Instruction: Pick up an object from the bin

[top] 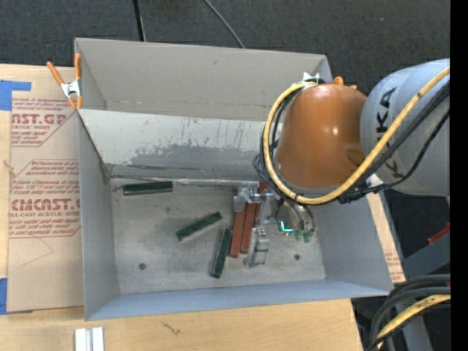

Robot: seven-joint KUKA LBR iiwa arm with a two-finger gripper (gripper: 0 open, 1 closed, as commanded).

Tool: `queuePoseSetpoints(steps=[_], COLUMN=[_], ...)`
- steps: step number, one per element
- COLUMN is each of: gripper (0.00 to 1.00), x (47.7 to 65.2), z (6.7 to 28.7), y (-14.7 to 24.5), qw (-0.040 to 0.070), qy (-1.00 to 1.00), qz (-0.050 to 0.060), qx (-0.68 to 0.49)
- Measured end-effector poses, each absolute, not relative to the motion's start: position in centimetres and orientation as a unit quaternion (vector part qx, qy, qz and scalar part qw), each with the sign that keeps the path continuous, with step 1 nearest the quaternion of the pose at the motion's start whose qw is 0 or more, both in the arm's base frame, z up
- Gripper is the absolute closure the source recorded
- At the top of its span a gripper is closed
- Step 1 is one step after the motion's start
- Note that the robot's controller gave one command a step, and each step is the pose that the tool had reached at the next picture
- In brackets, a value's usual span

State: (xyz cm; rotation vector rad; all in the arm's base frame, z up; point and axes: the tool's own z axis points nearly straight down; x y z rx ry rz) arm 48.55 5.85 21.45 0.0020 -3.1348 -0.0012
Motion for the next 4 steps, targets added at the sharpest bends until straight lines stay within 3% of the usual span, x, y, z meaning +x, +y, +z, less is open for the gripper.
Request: queuePoseSetpoints(steps=[1, 2, 3, 4], gripper=[0.00, 0.00, 0.00, 1.00], x=[48.7, 49.7, 54.2, 49.6], z=[21.8, 16.7, 11.6, 6.9], y=[5.8, 5.7, 6.0, 3.6], qw=[0.000, -0.004, -0.002, 0.001], qy=[-1.000, -1.000, -1.000, -1.000], qz=[-0.001, -0.001, -0.001, -0.001], qx=[0.000, 0.009, 0.000, -0.004])
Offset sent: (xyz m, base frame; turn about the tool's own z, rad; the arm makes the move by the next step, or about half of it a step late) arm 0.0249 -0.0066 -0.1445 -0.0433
